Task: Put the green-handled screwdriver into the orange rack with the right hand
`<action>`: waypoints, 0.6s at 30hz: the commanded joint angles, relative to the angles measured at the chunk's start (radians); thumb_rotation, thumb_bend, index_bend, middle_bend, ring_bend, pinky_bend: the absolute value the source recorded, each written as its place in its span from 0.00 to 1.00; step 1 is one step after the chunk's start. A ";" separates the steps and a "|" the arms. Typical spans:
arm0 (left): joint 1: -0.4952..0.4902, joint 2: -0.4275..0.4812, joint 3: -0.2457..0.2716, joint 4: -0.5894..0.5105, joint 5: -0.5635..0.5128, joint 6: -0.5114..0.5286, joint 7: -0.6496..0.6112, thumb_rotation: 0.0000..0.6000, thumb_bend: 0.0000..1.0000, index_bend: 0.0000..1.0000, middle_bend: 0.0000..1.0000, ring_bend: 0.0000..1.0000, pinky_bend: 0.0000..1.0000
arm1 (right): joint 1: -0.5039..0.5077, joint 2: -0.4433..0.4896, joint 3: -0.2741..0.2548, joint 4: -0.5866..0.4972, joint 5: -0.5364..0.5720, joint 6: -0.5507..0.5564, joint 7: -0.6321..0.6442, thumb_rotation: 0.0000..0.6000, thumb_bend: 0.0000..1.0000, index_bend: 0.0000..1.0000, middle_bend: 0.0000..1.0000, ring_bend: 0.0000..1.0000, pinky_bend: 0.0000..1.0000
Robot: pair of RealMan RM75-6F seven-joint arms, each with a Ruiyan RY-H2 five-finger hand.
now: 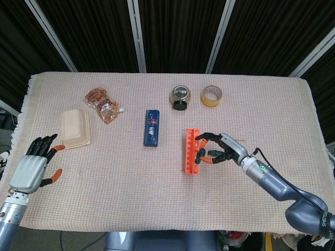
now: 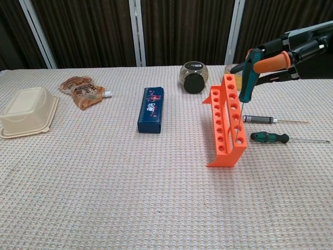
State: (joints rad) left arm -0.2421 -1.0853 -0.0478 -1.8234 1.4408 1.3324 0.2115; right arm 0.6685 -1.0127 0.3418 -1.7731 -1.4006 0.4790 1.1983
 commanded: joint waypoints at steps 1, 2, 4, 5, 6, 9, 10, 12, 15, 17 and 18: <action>0.000 0.000 -0.001 0.000 0.000 0.001 0.001 1.00 0.33 0.22 0.00 0.00 0.00 | 0.000 0.006 0.000 0.000 -0.002 0.010 0.005 1.00 0.32 0.59 0.21 0.00 0.00; -0.001 -0.001 -0.002 0.000 -0.001 0.001 0.001 1.00 0.33 0.22 0.00 0.00 0.00 | 0.001 0.009 -0.001 -0.001 -0.004 0.012 0.006 1.00 0.32 0.59 0.21 0.00 0.00; -0.002 -0.002 -0.002 0.000 -0.002 0.000 0.001 1.00 0.33 0.22 0.00 0.00 0.00 | 0.003 0.018 -0.003 -0.005 -0.007 0.015 0.006 1.00 0.32 0.59 0.21 0.00 0.00; -0.003 -0.003 -0.002 0.000 -0.002 -0.001 0.001 1.00 0.33 0.22 0.00 0.00 0.00 | 0.004 0.021 -0.004 -0.007 -0.009 0.016 0.004 1.00 0.32 0.59 0.21 0.00 0.00; -0.004 -0.004 -0.003 0.000 -0.002 -0.003 0.003 1.00 0.33 0.22 0.00 0.00 0.00 | 0.006 0.024 -0.006 -0.009 -0.010 0.016 0.002 1.00 0.32 0.59 0.21 0.00 0.00; -0.006 -0.004 -0.004 -0.002 0.000 -0.004 0.004 1.00 0.33 0.22 0.00 0.00 0.00 | 0.009 0.029 -0.010 -0.012 -0.008 0.019 0.007 1.00 0.32 0.59 0.21 0.00 0.00; -0.006 -0.004 -0.004 -0.003 0.000 -0.003 0.004 1.00 0.33 0.22 0.00 0.00 0.00 | 0.010 0.029 -0.012 -0.011 -0.008 0.020 0.007 1.00 0.32 0.59 0.21 0.00 0.00; -0.006 -0.003 -0.005 -0.004 0.000 -0.001 0.006 1.00 0.33 0.22 0.00 0.00 0.00 | 0.012 0.029 -0.017 -0.010 -0.008 0.021 0.008 1.00 0.32 0.59 0.21 0.00 0.00; -0.005 -0.001 -0.005 -0.006 -0.001 0.001 0.006 1.00 0.33 0.22 0.00 0.00 0.00 | 0.014 0.030 -0.022 -0.008 -0.009 0.024 0.011 1.00 0.32 0.59 0.21 0.00 0.00; -0.004 0.001 -0.004 -0.008 -0.001 0.001 0.007 1.00 0.33 0.22 0.00 0.00 0.00 | 0.016 0.033 -0.025 -0.010 -0.011 0.028 0.013 1.00 0.32 0.59 0.21 0.00 0.00; -0.004 0.001 -0.004 -0.009 0.000 0.002 0.007 1.00 0.33 0.22 0.00 0.00 0.00 | 0.016 0.035 -0.026 -0.012 -0.013 0.029 0.014 1.00 0.32 0.59 0.21 0.00 0.00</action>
State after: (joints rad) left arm -0.2465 -1.0847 -0.0522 -1.8317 1.4402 1.3338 0.2185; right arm 0.6842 -0.9790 0.3165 -1.7840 -1.4124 0.5072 1.2116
